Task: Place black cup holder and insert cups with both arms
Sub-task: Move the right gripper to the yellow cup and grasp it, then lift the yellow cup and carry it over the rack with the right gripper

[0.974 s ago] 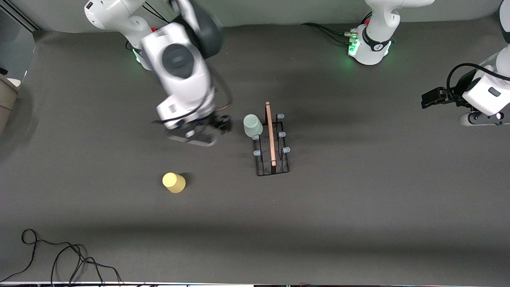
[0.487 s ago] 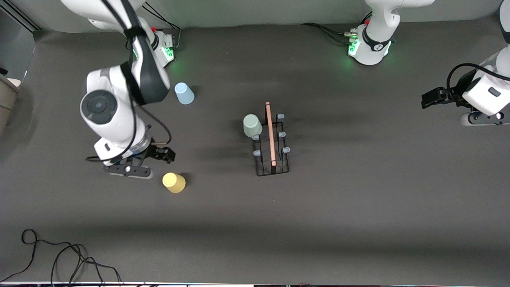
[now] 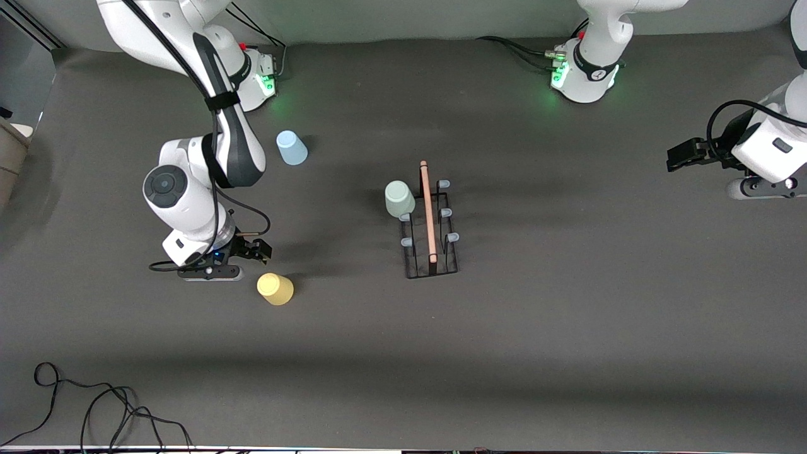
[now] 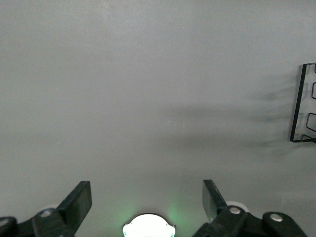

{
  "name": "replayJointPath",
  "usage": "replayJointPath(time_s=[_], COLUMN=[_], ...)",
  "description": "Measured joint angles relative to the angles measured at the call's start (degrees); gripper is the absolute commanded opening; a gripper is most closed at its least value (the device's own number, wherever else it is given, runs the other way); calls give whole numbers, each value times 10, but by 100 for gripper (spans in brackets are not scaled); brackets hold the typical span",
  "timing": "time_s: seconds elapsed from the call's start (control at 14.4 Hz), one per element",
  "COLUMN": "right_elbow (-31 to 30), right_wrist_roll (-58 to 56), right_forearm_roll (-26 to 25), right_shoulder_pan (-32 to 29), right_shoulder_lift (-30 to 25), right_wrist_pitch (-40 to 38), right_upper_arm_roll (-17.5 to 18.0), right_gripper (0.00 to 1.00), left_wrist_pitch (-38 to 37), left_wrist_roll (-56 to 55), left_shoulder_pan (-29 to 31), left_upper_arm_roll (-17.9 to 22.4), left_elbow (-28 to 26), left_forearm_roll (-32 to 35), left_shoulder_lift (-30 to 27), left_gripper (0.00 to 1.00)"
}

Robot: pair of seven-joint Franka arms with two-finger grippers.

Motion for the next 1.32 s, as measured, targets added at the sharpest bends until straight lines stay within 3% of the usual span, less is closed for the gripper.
replayJointPath(time_s=[0.14,0.9,1.04,1.18,1.32], right_elbow=[4,114,123,127,127], right_wrist_roll=[-54,-61,-61,-61,-61], right_forearm_roll=[47,88,97,99,99], right_shoulder_pan=[-5,-5,-5,-5,-5], right_shoulder_lift=[16,133,150,156,157], right_wrist_pitch=[6,7,7,5,-1], right_upper_arm_roll=[0,7,7,7,7], right_gripper=[100,100,83,55,35], left_wrist_pitch=[0,0,0,0,0], left_wrist_roll=[0,0,0,0,0], left_shoulder_pan=[0,0,0,0,0], left_upper_arm_roll=[0,0,0,0,0], left_elbow=[0,0,0,0,0], left_forearm_roll=[0,0,0,0,0], left_shoulder_lift=[0,0,0,0,0], left_gripper=[100,100,100,100,100])
